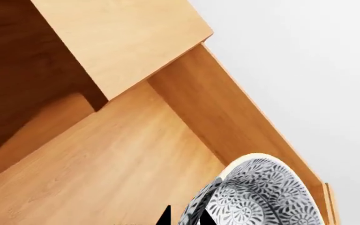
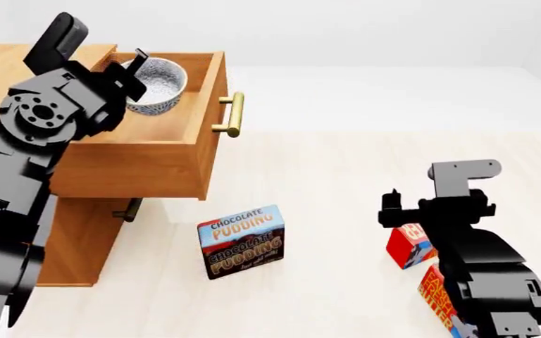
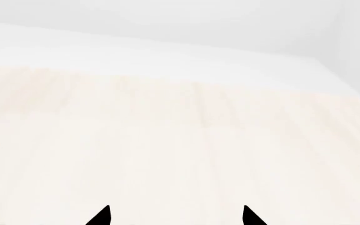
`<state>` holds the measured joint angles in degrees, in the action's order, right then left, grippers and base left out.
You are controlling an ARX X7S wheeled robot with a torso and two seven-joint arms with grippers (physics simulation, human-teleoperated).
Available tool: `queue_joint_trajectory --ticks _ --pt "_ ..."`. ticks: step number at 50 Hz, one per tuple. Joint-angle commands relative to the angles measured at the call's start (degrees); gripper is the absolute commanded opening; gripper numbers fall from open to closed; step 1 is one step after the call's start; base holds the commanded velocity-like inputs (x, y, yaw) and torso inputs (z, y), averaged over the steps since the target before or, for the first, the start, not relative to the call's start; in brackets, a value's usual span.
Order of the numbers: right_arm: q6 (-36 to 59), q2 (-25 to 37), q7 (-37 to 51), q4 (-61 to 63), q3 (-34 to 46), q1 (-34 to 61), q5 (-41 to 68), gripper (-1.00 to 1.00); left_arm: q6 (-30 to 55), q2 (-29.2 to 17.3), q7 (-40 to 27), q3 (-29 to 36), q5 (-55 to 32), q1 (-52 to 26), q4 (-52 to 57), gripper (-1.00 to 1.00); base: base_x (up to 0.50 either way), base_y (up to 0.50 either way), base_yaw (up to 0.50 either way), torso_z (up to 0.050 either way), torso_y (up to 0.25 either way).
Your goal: Put the bowl in the top drawer of the cabinet.
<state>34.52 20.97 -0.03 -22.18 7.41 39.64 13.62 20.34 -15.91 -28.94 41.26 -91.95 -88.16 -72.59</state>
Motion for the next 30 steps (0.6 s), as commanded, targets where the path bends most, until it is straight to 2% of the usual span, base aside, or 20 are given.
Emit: queue_joint_trajectory --ticks 1,19,20,30 --pt "-0.4 0.1 -0.2 -0.8 -0.6 -0.2 0.6 1.00 -0.8 0.9 -2.8 -0.4 -0.1 -0.2 -2.3 -1.00 0.00 0.00 0.00 0.000 0.000" --pt "-1.2 0.1 -0.4 -2.2 -0.9 0.0 1.1 1.00 -0.6 1.0 -4.2 0.9 -1.2 0.4 -2.4 -1.00 0.00 0.00 0.00 0.001 0.001" --pt "-1.2 0.1 -0.4 -2.2 -0.9 0.0 1.1 1.00 -0.6 1.0 -4.1 1.0 -1.2 0.3 -2.4 1.00 0.00 0.00 0.00 0.000 0.000" --pt "-1.2 0.1 -0.2 -2.2 -0.7 0.0 1.1 1.00 -0.6 0.9 -3.3 2.3 -1.8 0.1 -2.4 1.00 0.00 0.00 0.00 0.000 0.000"
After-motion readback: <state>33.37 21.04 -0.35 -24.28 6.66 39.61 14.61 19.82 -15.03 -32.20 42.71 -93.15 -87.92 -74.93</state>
